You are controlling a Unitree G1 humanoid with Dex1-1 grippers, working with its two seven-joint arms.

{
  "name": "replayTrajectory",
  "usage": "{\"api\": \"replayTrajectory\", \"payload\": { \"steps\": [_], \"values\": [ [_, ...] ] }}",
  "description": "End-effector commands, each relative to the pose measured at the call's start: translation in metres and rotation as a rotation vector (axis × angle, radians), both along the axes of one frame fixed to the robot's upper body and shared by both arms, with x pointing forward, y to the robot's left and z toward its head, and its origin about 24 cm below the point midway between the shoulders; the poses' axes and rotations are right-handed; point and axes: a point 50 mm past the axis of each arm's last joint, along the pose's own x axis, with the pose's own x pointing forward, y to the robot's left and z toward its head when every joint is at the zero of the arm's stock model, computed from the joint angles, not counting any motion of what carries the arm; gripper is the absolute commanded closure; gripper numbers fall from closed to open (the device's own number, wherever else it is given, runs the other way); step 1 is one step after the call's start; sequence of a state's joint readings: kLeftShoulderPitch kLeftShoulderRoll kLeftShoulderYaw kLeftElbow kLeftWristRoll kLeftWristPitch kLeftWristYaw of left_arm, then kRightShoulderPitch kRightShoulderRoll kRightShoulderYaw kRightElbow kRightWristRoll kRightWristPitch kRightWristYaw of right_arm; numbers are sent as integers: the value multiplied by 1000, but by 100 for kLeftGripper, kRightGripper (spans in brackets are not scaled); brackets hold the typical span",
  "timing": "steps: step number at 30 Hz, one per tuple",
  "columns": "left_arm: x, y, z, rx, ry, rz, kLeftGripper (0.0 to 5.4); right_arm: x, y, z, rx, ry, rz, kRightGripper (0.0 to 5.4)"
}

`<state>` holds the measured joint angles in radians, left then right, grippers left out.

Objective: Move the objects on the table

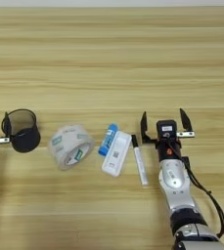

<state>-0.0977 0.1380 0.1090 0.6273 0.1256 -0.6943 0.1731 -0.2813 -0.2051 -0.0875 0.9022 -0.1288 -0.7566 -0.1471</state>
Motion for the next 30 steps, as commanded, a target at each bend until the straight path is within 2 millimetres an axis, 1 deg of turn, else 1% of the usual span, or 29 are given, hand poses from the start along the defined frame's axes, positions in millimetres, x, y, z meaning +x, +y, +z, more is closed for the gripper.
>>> {"api": "replayTrajectory", "payload": {
  "steps": [1, 15, 26, 30],
  "values": [
    [-1, 1, 1, 15, -8, -6, 0, -2, 0, -1, 2, -1, -5, 4],
    [-1, 0, 2, 14, -15, -9, 0, -2, 0, -1, 2, -2, -4, 4],
    [-3, -8, 9, 11, -71, -76, 0, -3, 2, -2, 1, -3, -2, 4],
    [-6, -8, 12, 7, -86, -85, 0, -5, 6, -2, 2, -11, 1, 4]
  ]
}}
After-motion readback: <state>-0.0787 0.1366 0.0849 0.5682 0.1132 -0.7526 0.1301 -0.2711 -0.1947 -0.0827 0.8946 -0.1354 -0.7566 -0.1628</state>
